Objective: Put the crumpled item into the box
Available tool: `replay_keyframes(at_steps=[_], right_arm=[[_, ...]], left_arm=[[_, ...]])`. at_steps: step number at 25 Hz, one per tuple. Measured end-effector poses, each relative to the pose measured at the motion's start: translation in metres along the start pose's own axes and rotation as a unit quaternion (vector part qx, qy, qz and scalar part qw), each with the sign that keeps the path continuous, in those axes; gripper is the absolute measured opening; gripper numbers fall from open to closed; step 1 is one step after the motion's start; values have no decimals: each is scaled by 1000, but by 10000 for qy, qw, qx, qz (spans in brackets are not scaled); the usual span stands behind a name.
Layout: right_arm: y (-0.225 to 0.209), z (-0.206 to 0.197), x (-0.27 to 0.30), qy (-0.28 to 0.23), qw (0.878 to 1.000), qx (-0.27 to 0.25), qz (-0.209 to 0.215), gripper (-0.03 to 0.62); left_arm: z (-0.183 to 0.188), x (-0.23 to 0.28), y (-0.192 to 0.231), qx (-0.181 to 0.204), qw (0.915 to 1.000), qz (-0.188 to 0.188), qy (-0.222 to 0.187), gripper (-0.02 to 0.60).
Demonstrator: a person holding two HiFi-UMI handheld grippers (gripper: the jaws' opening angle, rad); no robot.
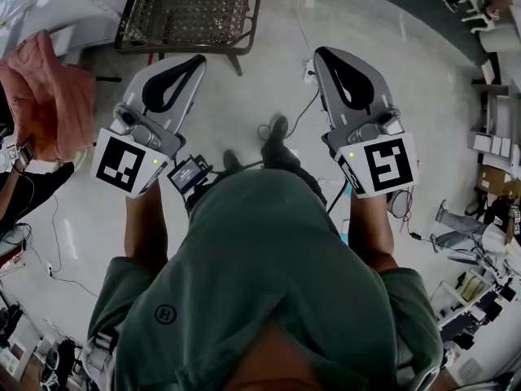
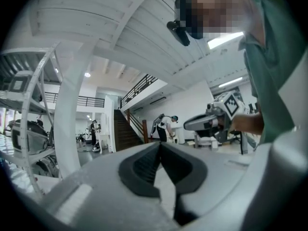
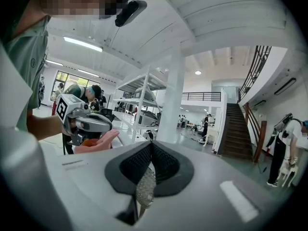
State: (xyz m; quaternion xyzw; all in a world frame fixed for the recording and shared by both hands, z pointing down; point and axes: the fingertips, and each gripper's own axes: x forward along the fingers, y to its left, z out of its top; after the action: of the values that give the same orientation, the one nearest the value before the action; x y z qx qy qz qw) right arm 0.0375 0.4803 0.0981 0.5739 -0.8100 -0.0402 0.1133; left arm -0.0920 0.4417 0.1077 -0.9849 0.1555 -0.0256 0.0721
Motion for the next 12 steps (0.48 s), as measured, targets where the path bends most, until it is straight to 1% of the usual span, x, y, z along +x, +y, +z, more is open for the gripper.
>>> replay_keyframes(at_steps=[5,9,12], right_arm=[[-39,-6,24,-63,9998,65,191,6],[-86,-22,46,-56,9992,61,378,6],[-103,-23,54,-77,9987,43,508,6]], left_arm=[[-7,33,18,-19,9996,178,206,3],[-15,83,35,-44,9992,345,194,3],[-16,100,39,-34,9988,415,246,3]])
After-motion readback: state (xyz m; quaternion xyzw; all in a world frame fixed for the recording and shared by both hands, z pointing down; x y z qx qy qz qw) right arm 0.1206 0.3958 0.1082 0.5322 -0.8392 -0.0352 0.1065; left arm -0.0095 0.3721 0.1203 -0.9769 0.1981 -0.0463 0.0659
